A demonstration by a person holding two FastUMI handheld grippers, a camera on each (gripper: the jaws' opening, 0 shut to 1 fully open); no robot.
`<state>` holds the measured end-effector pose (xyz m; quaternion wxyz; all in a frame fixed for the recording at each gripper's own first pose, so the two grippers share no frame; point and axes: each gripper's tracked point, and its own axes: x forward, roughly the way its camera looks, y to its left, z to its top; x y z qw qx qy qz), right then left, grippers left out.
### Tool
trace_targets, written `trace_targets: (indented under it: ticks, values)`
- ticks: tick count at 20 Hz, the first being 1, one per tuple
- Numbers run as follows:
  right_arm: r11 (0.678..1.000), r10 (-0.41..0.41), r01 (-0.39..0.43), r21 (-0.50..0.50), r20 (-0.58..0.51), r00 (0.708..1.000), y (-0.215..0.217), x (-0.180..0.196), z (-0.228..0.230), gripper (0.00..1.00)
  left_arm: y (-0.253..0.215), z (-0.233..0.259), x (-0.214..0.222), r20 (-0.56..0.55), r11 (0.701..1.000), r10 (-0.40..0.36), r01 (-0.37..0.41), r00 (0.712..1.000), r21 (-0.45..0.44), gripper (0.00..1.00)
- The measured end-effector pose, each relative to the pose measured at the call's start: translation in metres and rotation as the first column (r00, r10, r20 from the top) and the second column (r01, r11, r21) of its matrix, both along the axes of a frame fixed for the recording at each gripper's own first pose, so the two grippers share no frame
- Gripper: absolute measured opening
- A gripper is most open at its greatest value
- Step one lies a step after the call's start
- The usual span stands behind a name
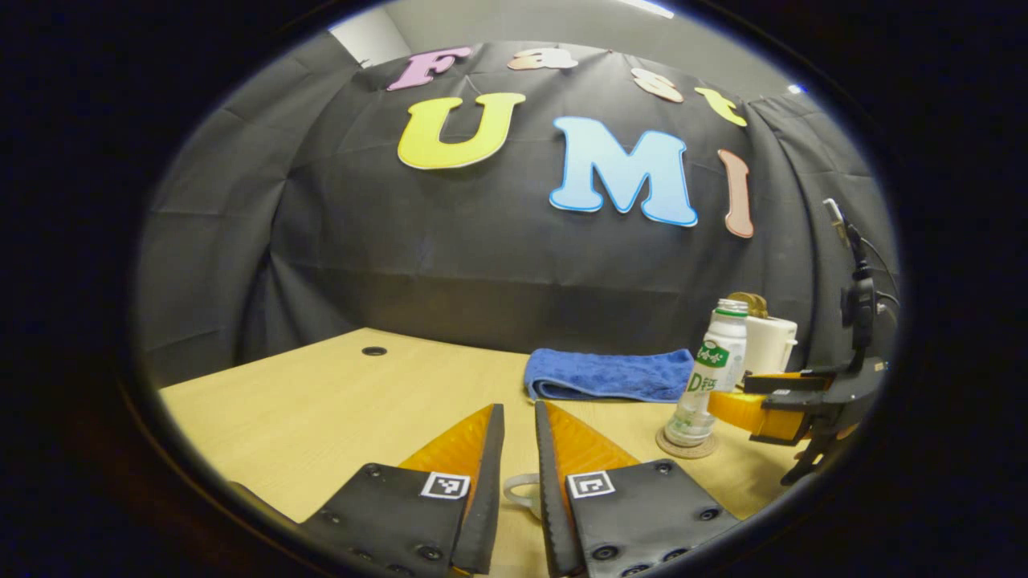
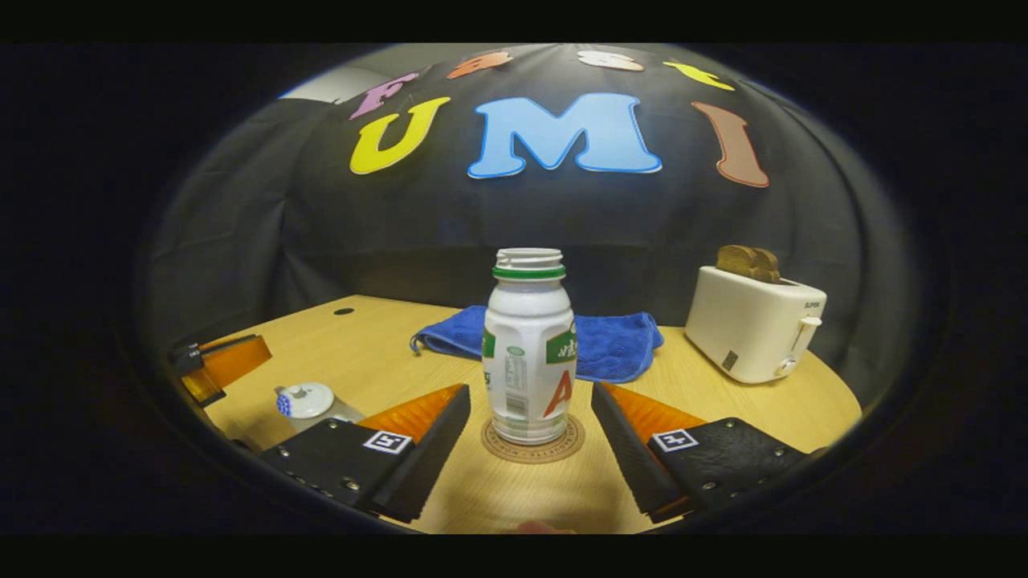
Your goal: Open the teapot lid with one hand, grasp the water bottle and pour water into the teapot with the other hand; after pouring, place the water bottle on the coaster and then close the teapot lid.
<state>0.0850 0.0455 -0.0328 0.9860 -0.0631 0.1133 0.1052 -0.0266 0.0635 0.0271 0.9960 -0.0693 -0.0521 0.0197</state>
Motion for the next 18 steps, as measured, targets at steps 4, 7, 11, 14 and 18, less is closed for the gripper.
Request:
trace_targets:
  ticks: [4,7,11,14,18]
  values:
    - [1.000,0.003,-0.004,0.011,0.031,0.999,0.006,-0.031,0.010,0.96,-0.008,0.018,-0.010,0.047,0.999,-0.034,0.035,0.998,-0.008,0.30]
    - [1.000,-0.013,0.014,-0.004,0.095,0.995,0.005,-0.054,0.029,0.96,-0.014,0.023,-0.023,0.059,0.998,-0.057,0.058,0.997,-0.024,0.27]
    - [1.000,-0.025,0.025,0.001,0.155,0.988,0.005,-0.090,0.049,0.96,-0.033,0.026,-0.054,0.059,0.995,-0.089,0.091,0.994,-0.041,0.27]
    - [0.999,-0.049,0.048,0.014,0.173,0.984,-0.001,-0.113,0.056,0.96,-0.053,0.026,-0.078,0.060,0.994,-0.110,0.111,0.992,-0.017,0.34]
    - [0.995,-0.097,0.090,0.039,0.215,0.972,-0.016,-0.135,0.067,0.96,-0.080,0.038,-0.111,0.100,0.990,-0.141,0.140,0.985,0.015,0.30]
